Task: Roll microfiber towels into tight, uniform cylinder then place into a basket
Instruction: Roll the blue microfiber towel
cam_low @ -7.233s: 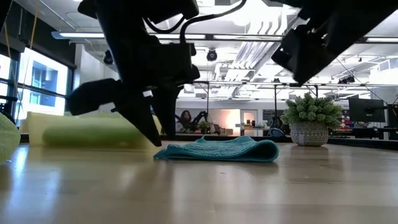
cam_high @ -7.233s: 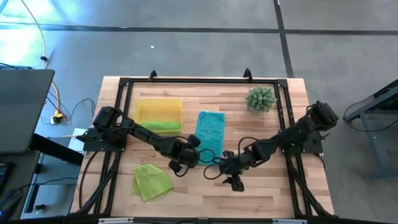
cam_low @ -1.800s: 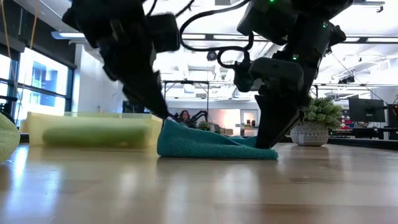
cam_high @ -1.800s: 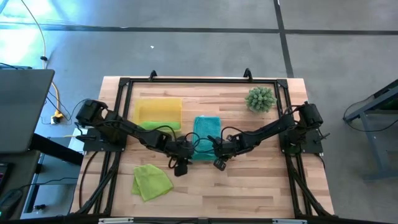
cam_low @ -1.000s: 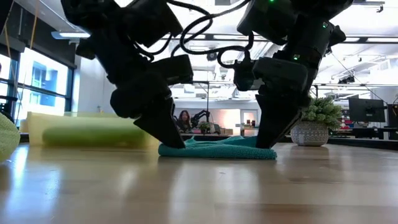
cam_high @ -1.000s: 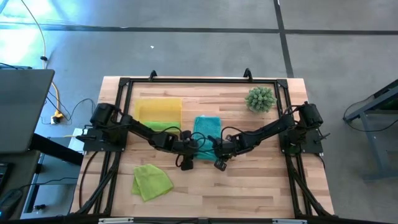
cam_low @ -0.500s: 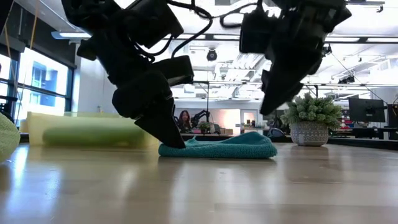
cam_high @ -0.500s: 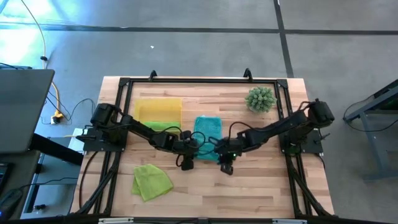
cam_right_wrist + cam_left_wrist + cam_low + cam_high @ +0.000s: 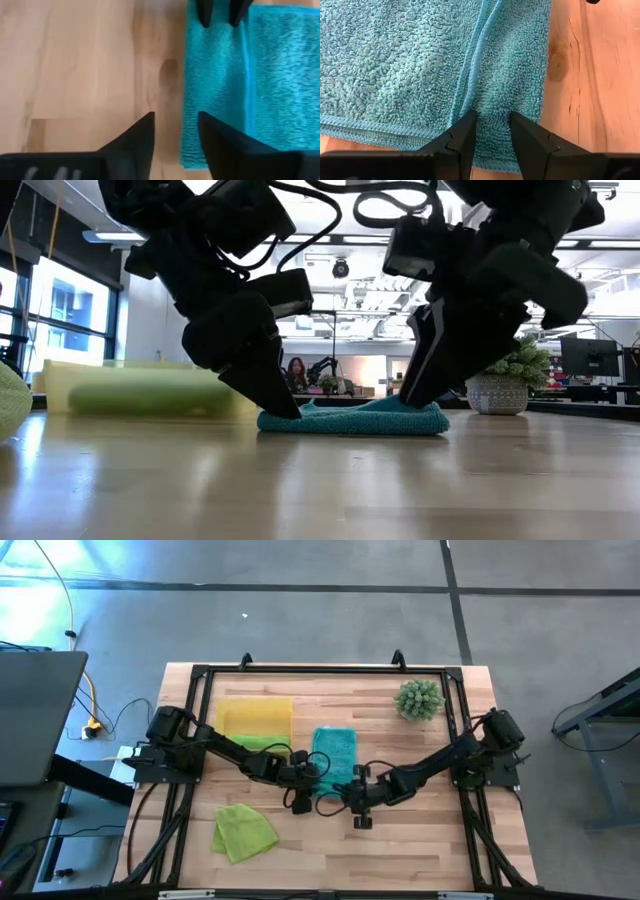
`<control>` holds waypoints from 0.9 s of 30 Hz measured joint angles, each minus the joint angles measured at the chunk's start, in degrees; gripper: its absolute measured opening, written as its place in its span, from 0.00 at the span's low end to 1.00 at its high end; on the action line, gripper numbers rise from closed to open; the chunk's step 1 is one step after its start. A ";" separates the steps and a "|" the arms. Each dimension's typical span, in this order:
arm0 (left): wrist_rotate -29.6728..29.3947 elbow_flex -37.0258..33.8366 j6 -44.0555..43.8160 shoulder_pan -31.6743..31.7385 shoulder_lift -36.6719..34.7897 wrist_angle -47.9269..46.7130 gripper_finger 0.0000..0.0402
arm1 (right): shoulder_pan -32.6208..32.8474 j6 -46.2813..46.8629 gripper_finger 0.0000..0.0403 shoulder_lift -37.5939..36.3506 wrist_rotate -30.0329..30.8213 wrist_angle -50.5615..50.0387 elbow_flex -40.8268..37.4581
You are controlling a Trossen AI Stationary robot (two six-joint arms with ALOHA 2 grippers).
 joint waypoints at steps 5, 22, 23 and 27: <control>0.02 -0.02 -1.32 0.00 0.04 0.04 0.28 | 0.00 -3.43 0.51 0.00 3.56 -1.13 0.00; 5.53 0.04 -4.49 -0.16 -0.21 1.30 0.28 | -0.04 0.58 0.46 4.22 2.23 -3.16 0.24; 6.35 0.02 -4.96 -0.30 -0.42 1.26 0.28 | -0.04 0.84 0.44 4.45 2.04 -3.27 0.24; 7.29 -0.20 -5.45 -1.11 -2.50 -0.21 0.28 | -0.04 1.71 0.34 4.80 1.68 -3.82 0.28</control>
